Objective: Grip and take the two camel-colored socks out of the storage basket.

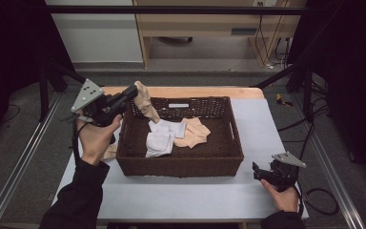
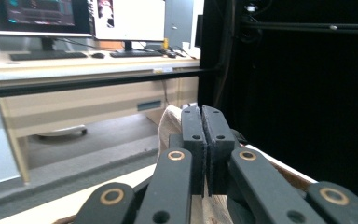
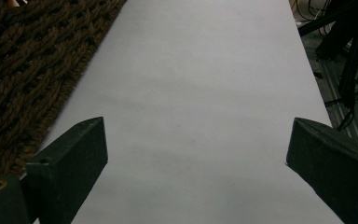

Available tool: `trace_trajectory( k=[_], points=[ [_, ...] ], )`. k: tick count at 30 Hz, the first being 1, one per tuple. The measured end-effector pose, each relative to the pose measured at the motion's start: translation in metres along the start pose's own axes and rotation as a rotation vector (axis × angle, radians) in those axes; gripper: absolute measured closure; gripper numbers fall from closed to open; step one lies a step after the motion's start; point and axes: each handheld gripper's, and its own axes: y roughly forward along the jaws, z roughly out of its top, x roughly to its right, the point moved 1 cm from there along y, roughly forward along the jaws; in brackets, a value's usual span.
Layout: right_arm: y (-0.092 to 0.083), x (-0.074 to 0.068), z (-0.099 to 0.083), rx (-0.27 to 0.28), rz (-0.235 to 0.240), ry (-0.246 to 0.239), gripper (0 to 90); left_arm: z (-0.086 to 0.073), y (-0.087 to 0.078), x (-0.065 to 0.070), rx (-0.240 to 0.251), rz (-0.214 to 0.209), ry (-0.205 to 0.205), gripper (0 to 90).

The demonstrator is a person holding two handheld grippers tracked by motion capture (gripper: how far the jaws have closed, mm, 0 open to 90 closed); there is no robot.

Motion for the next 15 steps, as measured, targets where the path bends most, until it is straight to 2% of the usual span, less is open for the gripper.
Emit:
trace_trajectory(
  k=[1,2,3,9,11,12,15],
  points=[
    [0.000,0.000,0.000,0.000,-0.001,0.001,5.5,0.001,-0.008,-0.006,0.005,0.015,0.003,87.9],
    [0.000,0.000,0.000,0.000,-0.001,0.000,5.5,0.001,-0.008,-0.006,0.005,0.015,0.003,87.9],
    [0.000,0.000,0.000,-0.001,-0.001,0.000,5.5,0.002,-0.018,-0.012,0.015,0.030,-0.005,87.9],
    [0.000,0.000,0.000,-0.004,-0.001,0.000,5.5,0.003,-0.050,-0.033,0.048,0.079,-0.027,87.9],
    [0.000,0.000,0.000,-0.004,-0.003,-0.001,5.5,0.002,-0.060,-0.039,0.054,0.095,-0.035,87.9],
    [0.000,0.000,0.000,-0.004,-0.003,-0.001,5.5,0.002,-0.060,-0.039,0.054,0.095,-0.035,87.9],
    [0.000,0.000,0.000,-0.006,-0.004,-0.002,5.5,-0.004,-0.078,-0.052,0.059,0.129,-0.053,87.9]
  ],
)
